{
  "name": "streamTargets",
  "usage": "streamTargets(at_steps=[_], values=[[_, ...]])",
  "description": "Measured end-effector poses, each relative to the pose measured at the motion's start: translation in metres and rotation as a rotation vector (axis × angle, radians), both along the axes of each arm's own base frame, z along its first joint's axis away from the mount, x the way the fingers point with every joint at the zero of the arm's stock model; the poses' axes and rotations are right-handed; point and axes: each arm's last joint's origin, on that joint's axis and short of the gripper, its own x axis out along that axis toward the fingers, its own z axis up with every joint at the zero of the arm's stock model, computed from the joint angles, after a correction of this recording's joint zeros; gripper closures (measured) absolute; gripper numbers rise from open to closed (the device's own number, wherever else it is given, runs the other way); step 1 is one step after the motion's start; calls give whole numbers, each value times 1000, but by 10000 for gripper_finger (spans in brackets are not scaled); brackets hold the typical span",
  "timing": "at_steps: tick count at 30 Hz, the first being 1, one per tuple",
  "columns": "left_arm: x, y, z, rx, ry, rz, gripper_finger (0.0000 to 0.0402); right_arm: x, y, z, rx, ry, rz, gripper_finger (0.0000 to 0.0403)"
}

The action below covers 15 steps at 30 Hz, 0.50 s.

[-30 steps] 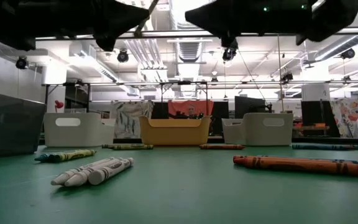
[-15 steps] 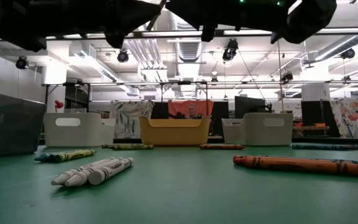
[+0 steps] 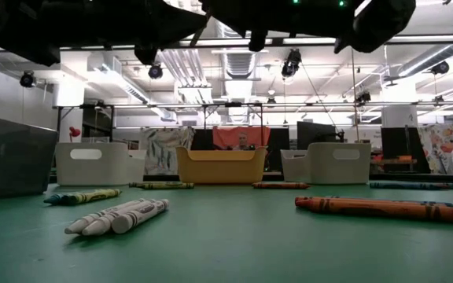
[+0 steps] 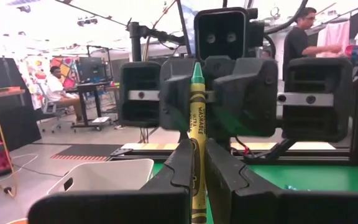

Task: Sort crayons
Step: Put the green crayon into the yellow bin

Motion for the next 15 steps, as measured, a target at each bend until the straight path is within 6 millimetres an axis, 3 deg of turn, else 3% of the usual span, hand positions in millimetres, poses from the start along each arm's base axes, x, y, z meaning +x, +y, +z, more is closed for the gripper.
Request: streamTargets(at_steps=[6,15], values=[[0,0,3,-7,-12,1,389,3,-1,3,-9,-16,-10,385],[-6,2,9,-21,15,53,309,1,-17,6,5,51,-59,388]])
